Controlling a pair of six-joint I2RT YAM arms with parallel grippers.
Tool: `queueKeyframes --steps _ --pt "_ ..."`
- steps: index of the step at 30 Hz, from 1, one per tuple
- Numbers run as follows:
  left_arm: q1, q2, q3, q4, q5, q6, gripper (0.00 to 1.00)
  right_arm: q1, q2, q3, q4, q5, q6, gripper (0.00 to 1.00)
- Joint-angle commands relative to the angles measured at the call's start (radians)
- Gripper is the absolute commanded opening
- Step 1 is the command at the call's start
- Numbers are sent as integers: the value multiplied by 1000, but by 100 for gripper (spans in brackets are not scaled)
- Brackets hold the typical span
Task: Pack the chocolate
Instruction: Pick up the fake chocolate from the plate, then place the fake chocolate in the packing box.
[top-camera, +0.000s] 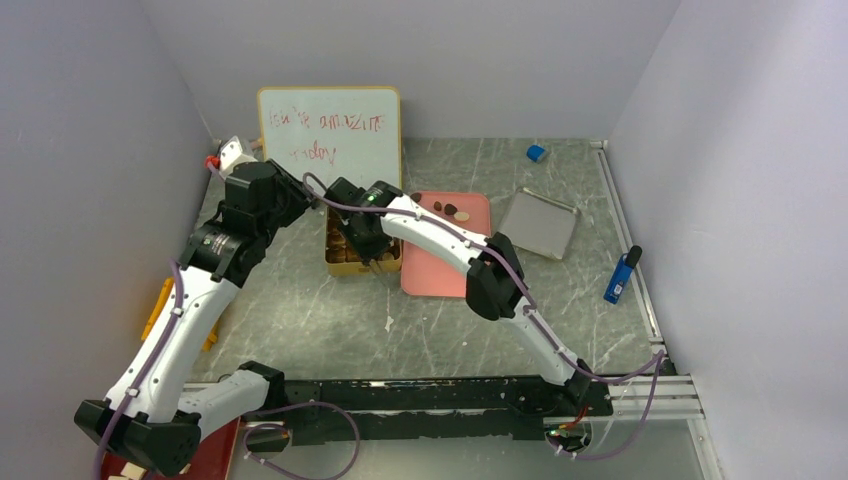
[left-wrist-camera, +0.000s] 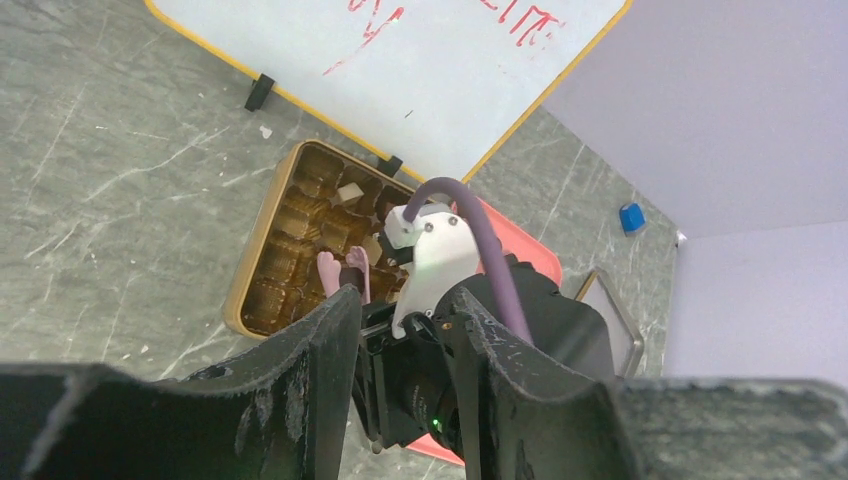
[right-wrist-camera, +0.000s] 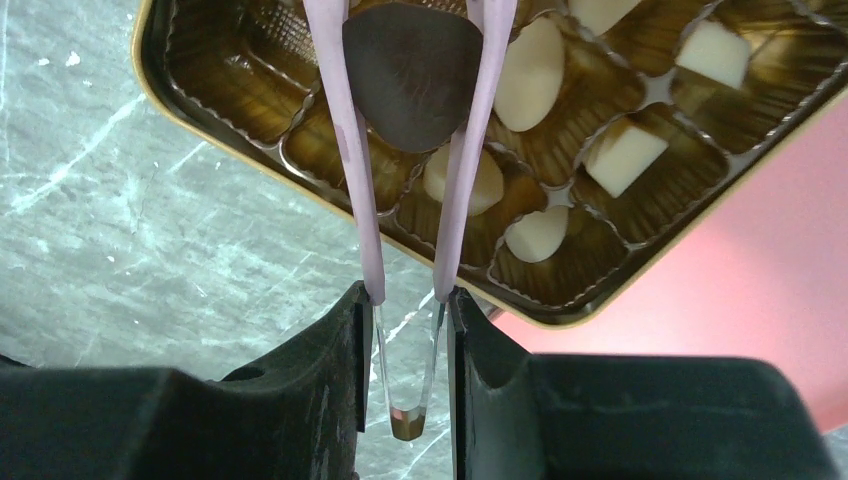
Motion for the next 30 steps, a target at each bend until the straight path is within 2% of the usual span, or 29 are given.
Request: queueKeyframes --steps 1,7,10,14,23,30 --pt "5 -18 43 -13 -29 20 44 12 6 47 -26 -11 15 13" --pt "4 -17 43 -14 -30 20 45 16 -7 25 -12 -10 11 17" --pt "4 -17 43 -16 -31 18 45 16 -3 29 -14 -9 5 28" --pt "4 -17 41 -15 -28 12 45 16 -7 22 -8 -12 -1 34" --pt "4 -22 31 -12 -20 1 45 15 -10 12 7 -10 -12 43" --pt "4 -27 25 -12 -20 -2 45 11 -18 -6 20 -5 -12 43"
